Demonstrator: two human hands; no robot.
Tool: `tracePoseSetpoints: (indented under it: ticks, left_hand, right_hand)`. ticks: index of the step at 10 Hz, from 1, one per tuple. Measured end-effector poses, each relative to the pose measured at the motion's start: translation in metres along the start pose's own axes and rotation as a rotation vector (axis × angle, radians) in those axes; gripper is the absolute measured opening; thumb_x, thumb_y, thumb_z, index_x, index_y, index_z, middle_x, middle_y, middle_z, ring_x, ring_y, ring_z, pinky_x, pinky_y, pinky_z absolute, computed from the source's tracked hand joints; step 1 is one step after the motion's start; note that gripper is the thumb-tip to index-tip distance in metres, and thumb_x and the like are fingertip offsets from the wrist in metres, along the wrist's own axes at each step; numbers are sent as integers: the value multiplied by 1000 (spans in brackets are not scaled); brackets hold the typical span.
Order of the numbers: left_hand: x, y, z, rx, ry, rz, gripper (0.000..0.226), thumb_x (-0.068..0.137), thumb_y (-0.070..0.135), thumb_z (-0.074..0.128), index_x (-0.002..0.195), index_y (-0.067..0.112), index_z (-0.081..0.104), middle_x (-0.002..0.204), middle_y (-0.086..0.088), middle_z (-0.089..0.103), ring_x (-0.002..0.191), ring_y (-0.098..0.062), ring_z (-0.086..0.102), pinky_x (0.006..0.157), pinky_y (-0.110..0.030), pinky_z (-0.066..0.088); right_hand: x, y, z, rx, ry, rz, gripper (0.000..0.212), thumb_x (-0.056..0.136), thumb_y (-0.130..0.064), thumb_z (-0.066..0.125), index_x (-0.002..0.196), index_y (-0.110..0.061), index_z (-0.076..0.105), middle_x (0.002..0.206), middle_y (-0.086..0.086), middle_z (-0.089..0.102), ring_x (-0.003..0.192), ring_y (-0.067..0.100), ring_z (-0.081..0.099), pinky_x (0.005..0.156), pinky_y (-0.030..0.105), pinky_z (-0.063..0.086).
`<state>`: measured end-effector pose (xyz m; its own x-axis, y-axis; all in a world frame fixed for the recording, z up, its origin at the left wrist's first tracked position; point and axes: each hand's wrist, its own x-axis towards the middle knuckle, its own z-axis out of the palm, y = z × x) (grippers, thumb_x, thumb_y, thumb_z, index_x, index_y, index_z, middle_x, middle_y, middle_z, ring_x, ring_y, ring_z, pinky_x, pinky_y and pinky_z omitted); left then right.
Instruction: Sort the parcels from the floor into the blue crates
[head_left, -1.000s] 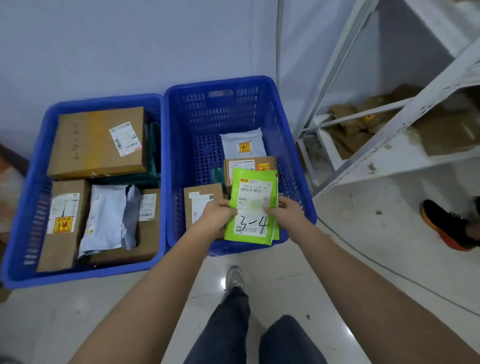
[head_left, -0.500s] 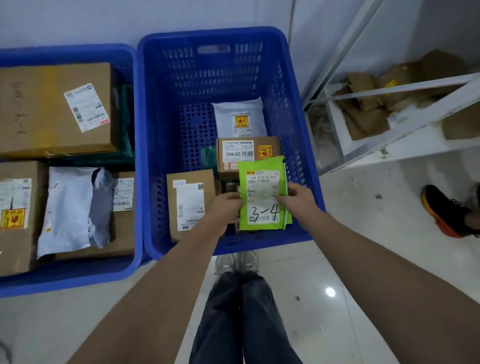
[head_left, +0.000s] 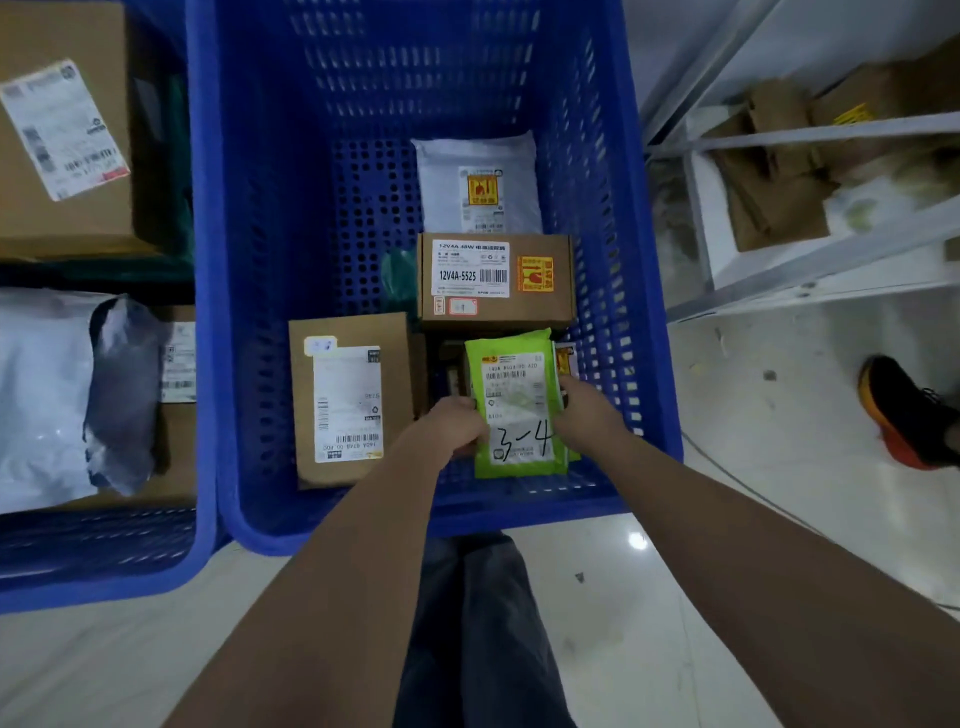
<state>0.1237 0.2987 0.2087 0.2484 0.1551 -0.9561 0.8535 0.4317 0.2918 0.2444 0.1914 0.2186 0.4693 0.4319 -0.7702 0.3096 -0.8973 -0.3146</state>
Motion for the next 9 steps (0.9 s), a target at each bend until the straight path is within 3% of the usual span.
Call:
tracePoseSetpoints:
  ticks: [1, 2, 4, 5, 6, 7, 8, 9]
  left_hand:
    - [15, 4, 7, -42, 10, 13, 31, 81, -12, 54, 109, -1, 60, 121, -21, 60, 110, -34, 58, 99, -45, 47]
    - [28, 7, 15, -42, 18, 16, 31, 83, -10, 55, 111, 2, 61, 123, -19, 60, 112, -32, 57, 96, -35, 48]
    - [37, 3, 24, 88, -8, 32, 53, 87, -2, 56, 137, 6, 42, 134, -15, 53, 118, -27, 53, 84, -24, 42]
    - [33, -5, 20, 202, -53, 45, 59, 89, 9, 56, 144, 10, 33, 142, -12, 45, 125, -26, 48, 99, -27, 40]
    - [24, -14, 11, 428, -161, 23, 57, 91, 24, 54, 144, 12, 36, 146, -9, 41, 127, -24, 44, 109, -35, 34]
    - [6, -15, 5, 411, -127, 75, 44, 94, 22, 50, 135, 7, 48, 139, -10, 47, 114, -20, 49, 97, -26, 37]
    - [-21, -16, -1, 215, -60, 163, 39, 96, 16, 47, 134, 9, 49, 133, -10, 52, 114, -22, 52, 83, -18, 38]
    - [-66, -28, -11, 31, 50, 307, 31, 97, 19, 48, 127, 22, 55, 115, 2, 61, 89, -8, 57, 70, -15, 47]
  right_hand:
    - [13, 0, 1, -92, 64, 69, 37, 90, -9, 52, 126, -13, 50, 120, 11, 60, 106, 29, 58, 82, 37, 51]
    - [24, 0, 4, -183, 79, 145, 40, 88, -6, 52, 127, -9, 46, 123, 14, 58, 110, 31, 56, 86, 39, 50]
    - [28, 3, 14, -310, -25, 237, 69, 86, -4, 59, 144, 0, 21, 139, 19, 43, 124, 33, 48, 98, 42, 45]
    - [21, 12, 16, -354, -29, 198, 64, 86, -1, 58, 141, 1, 25, 138, 19, 42, 123, 33, 47, 94, 41, 45]
    - [12, 21, 13, -350, -55, 132, 47, 86, -4, 58, 130, 0, 41, 127, 19, 50, 113, 32, 54, 88, 37, 49]
    - [-2, 24, 9, -311, -116, 101, 40, 87, -9, 58, 124, 0, 47, 122, 19, 54, 108, 31, 56, 87, 37, 52]
    - [-17, 16, 1, -194, -92, 43, 33, 89, -8, 54, 120, 2, 49, 118, 17, 57, 104, 30, 57, 83, 33, 51]
    - [-40, 4, -7, 150, 45, -33, 32, 93, -15, 51, 124, -8, 52, 99, 3, 58, 88, 18, 57, 69, 26, 45]
